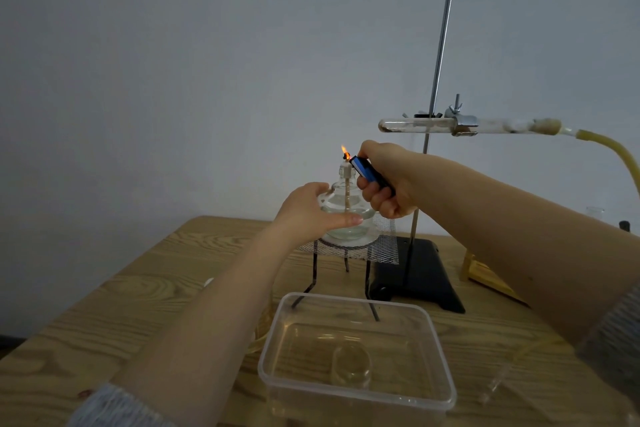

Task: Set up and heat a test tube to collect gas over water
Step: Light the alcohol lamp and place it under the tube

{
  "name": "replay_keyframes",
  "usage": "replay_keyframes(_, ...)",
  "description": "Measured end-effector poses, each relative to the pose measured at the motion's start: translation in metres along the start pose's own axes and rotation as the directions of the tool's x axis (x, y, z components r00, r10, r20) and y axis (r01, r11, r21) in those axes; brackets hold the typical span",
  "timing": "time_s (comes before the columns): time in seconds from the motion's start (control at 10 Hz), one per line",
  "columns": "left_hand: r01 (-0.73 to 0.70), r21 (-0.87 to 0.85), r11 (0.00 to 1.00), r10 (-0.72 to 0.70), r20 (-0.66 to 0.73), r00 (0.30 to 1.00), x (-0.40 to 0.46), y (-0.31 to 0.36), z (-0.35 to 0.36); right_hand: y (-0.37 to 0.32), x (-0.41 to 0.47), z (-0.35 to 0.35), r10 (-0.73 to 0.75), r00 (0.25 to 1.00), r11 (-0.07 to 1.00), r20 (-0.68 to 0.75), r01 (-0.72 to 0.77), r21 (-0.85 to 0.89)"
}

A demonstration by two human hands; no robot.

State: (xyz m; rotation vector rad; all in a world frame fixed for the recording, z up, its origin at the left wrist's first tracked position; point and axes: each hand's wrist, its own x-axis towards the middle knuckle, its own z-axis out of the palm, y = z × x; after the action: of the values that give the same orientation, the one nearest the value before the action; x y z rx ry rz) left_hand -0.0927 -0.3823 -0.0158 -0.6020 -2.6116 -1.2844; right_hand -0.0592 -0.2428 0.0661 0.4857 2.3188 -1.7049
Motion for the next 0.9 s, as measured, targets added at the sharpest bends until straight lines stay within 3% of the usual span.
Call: replay_keyframes(0.9, 0.01, 0.019, 1.0, -0.01, -0.006, 1.0, 0.0014, -0.0003, 0.0009, 0.0039, -0.0002, -0.0037, 0.009, 1.0, 0.997, 0.029, -0.012, 0.079)
